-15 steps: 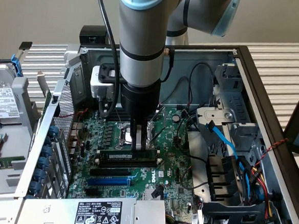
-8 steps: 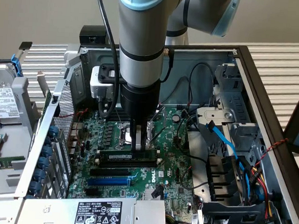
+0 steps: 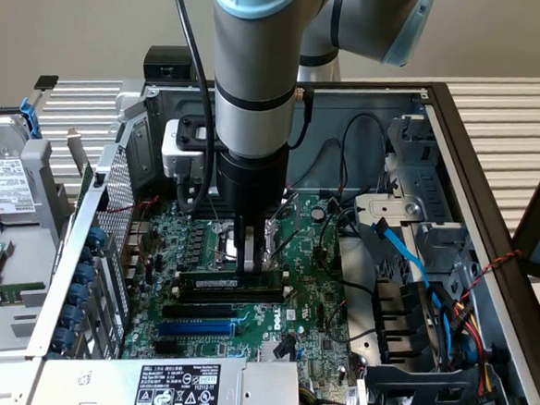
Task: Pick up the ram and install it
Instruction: 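Insert the ram into the slot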
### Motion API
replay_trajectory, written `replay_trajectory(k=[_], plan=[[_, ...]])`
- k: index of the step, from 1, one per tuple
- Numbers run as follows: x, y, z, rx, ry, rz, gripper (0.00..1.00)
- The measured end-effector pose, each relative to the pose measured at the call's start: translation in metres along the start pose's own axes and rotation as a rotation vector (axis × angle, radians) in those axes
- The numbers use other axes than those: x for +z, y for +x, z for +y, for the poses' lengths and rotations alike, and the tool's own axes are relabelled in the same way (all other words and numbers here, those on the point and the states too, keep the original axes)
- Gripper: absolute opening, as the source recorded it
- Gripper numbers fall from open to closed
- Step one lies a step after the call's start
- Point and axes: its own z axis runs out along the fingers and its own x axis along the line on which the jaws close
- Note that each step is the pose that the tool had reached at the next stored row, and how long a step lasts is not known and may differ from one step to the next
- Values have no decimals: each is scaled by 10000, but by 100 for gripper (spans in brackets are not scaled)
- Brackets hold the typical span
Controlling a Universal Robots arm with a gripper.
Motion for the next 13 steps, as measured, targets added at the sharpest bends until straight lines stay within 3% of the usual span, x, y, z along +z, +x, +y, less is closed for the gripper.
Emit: replay_trajectory(k=[6, 13], plan=[[0, 1, 0, 43, -25, -1, 13], [0, 6, 0, 284, -13, -10, 13]])
